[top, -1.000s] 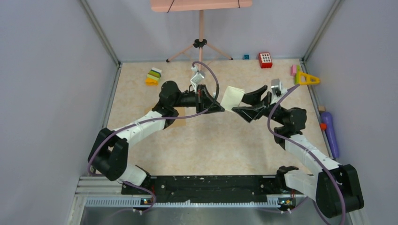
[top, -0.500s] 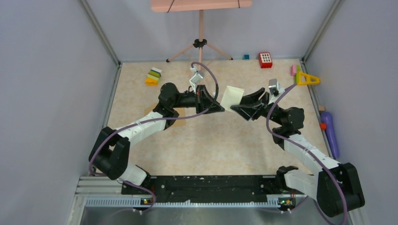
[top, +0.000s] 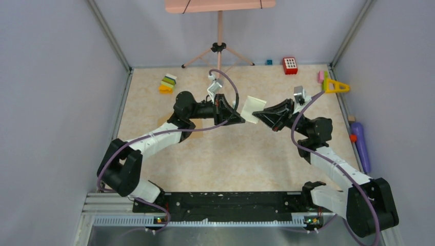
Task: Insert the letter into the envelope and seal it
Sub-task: Fold the letter, then place the letter in the envelope.
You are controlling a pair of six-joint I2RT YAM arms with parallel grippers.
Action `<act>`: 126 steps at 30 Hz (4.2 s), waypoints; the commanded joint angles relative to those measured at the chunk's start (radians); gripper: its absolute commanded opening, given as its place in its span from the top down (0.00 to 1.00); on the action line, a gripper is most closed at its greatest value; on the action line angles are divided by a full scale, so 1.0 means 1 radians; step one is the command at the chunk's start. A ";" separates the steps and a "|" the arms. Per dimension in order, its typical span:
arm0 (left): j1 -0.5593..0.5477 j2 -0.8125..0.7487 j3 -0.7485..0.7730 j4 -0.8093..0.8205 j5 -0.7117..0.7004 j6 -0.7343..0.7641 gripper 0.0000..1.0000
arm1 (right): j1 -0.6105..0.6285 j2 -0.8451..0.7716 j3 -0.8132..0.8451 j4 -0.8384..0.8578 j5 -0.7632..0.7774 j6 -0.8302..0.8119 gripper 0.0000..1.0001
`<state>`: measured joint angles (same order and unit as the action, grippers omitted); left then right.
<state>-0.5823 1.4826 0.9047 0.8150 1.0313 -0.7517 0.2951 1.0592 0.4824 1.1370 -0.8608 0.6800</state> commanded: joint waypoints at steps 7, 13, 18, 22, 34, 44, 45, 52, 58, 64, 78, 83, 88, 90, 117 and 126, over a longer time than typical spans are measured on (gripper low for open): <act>0.062 -0.073 0.095 -0.333 -0.012 0.256 0.08 | -0.002 -0.051 0.027 -0.042 0.004 -0.082 1.00; 0.205 -0.186 0.184 -0.808 -0.347 0.629 0.01 | -0.040 -0.083 0.049 -0.135 0.010 -0.137 1.00; 0.319 -0.212 0.172 -0.986 -0.644 0.778 0.01 | -0.040 -0.093 0.047 -0.166 -0.006 -0.169 1.00; 0.425 -0.186 0.161 -1.086 -0.765 0.780 0.02 | -0.040 -0.091 0.048 -0.172 -0.021 -0.183 1.00; 0.541 0.177 0.232 -1.250 -0.706 0.708 0.02 | -0.039 -0.084 0.051 -0.215 -0.059 -0.230 1.00; 0.541 0.271 0.249 -1.228 -0.687 0.717 0.02 | -0.039 -0.071 0.052 -0.230 -0.075 -0.250 1.00; 0.540 0.277 0.248 -1.226 -0.679 0.726 0.02 | -0.040 -0.068 0.053 -0.231 -0.075 -0.251 1.00; 0.528 0.333 0.276 -1.223 -0.675 0.742 0.02 | -0.040 -0.059 0.053 -0.233 -0.074 -0.256 1.00; 0.514 0.355 0.311 -1.206 -0.684 0.742 0.02 | -0.040 -0.060 0.053 -0.237 -0.079 -0.258 1.00; 0.465 0.377 0.321 -1.214 -0.675 0.822 0.02 | -0.040 -0.060 0.053 -0.238 -0.082 -0.259 1.00; 0.317 0.389 0.320 -1.389 -0.543 1.097 0.07 | -0.040 -0.062 0.053 -0.241 -0.084 -0.260 1.00; 0.267 0.362 0.306 -1.456 -0.466 1.218 0.07 | -0.042 -0.065 0.054 -0.243 -0.085 -0.261 1.00; 0.200 0.343 0.292 -1.499 -0.446 1.294 0.08 | -0.042 -0.067 0.055 -0.243 -0.086 -0.260 1.00; 0.176 0.342 0.289 -1.513 -0.440 1.314 0.08 | -0.041 -0.069 0.055 -0.246 -0.088 -0.259 1.00; -0.015 0.203 0.426 -1.385 -0.507 1.264 0.02 | -0.137 -0.114 0.091 -0.232 -0.128 -0.167 1.00; 0.196 -0.078 0.229 -1.465 -0.597 1.071 0.02 | -0.140 -0.112 0.139 -0.266 -0.154 -0.164 1.00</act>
<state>-0.4355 1.4330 1.2110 -0.5713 0.5030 0.4084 0.1562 0.9546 0.5747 0.8494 -0.9958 0.4992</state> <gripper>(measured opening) 0.983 0.005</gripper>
